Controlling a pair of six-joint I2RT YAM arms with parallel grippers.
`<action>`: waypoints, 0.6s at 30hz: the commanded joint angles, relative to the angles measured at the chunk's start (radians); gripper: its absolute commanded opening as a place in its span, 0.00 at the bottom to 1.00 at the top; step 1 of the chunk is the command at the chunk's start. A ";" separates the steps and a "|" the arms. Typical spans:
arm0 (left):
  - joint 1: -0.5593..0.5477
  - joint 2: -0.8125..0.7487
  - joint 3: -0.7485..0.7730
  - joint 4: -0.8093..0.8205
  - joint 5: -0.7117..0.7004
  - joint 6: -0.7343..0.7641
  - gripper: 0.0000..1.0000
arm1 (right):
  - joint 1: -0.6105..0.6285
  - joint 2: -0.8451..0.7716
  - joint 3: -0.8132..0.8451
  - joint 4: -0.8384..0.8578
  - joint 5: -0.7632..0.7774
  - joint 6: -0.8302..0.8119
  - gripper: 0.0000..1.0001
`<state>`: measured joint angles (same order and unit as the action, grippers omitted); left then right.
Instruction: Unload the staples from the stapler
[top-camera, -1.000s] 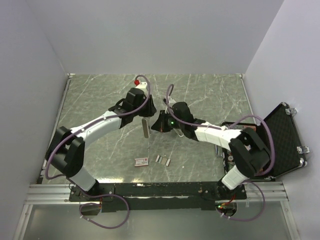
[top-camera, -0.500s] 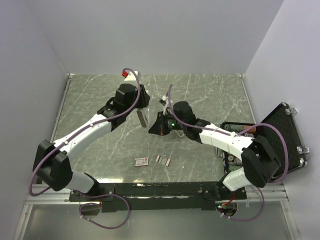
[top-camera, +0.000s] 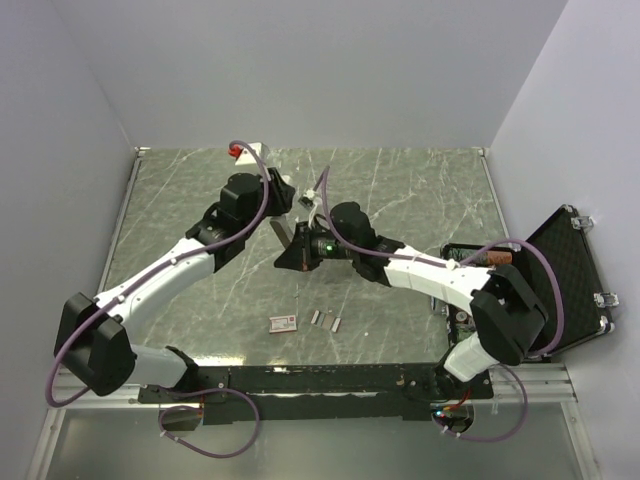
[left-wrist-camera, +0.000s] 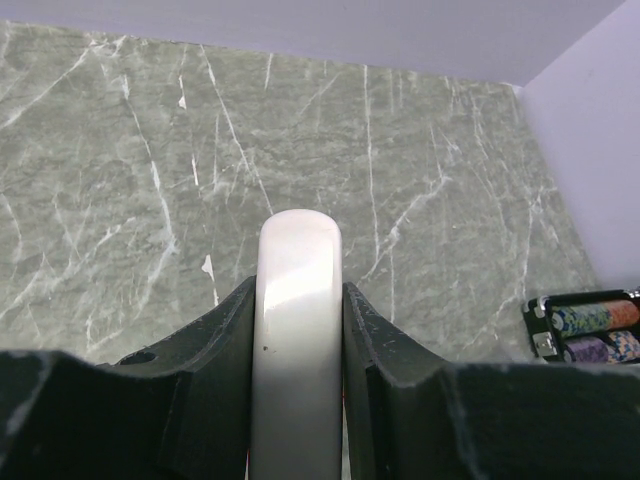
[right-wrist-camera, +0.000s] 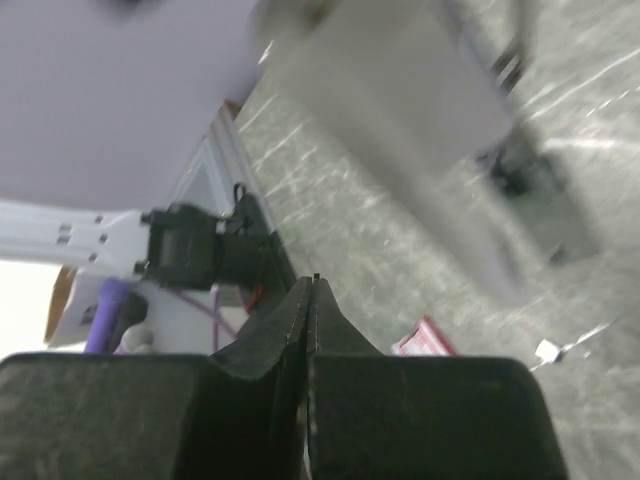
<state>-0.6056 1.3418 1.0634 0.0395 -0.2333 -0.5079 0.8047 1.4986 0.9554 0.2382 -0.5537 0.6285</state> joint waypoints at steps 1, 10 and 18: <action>-0.005 -0.081 -0.013 0.033 0.020 -0.038 0.01 | -0.004 0.048 0.094 0.000 0.067 -0.041 0.00; -0.005 -0.165 -0.017 -0.038 0.066 -0.052 0.01 | -0.053 0.072 0.131 -0.040 0.173 -0.095 0.00; -0.005 -0.161 -0.028 -0.096 0.124 -0.034 0.01 | -0.096 0.052 0.183 -0.088 0.192 -0.153 0.00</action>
<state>-0.6060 1.1938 1.0340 -0.0502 -0.1535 -0.5400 0.7292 1.5696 1.0756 0.1593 -0.3889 0.5297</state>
